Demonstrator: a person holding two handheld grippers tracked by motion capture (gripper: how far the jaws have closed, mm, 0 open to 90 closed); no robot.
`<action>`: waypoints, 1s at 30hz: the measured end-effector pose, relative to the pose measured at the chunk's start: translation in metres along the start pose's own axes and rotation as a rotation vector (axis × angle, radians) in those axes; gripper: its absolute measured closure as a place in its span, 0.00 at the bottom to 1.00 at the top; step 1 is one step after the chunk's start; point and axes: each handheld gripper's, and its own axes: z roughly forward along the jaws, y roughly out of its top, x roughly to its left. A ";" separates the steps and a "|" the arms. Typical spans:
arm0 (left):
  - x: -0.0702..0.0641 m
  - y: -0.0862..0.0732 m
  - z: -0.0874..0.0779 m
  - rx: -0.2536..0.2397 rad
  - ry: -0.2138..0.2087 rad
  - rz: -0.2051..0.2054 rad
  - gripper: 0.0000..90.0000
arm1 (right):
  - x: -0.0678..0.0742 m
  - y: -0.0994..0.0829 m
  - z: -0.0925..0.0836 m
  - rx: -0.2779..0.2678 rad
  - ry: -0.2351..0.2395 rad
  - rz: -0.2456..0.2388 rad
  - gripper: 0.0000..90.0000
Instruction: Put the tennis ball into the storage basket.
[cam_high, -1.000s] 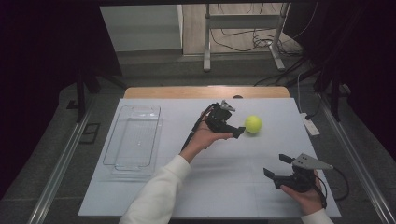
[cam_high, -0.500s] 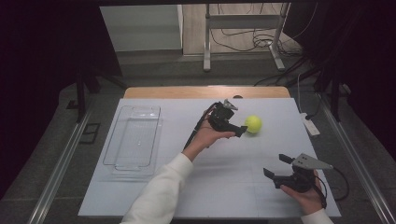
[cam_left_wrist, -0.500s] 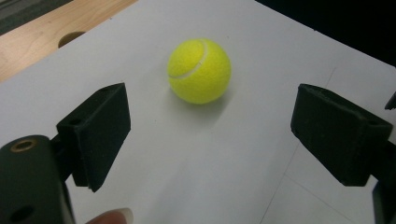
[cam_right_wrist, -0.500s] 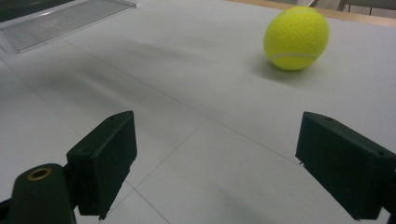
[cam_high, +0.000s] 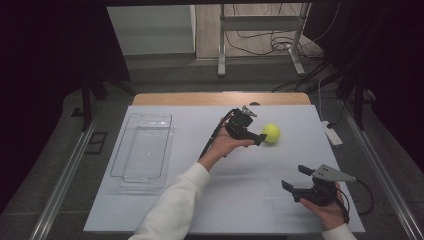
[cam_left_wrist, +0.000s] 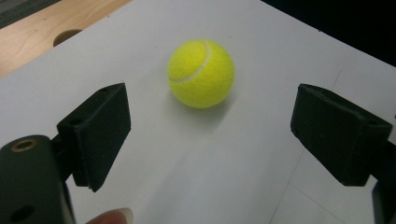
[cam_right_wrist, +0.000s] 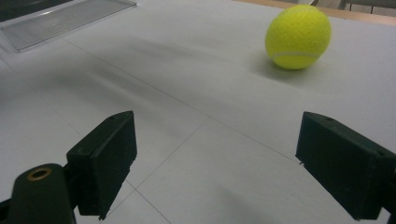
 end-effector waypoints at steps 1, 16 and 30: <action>0.000 0.001 0.001 0.001 -0.001 -0.001 0.15 | 0.000 0.000 0.000 0.002 0.001 0.000 0.14; 0.004 0.006 0.016 0.020 0.006 -0.019 0.15 | 0.001 0.000 0.001 0.002 0.002 -0.006 0.14; 0.005 0.007 0.022 0.023 0.002 -0.022 0.15 | 0.001 0.000 0.001 0.003 0.000 -0.007 0.14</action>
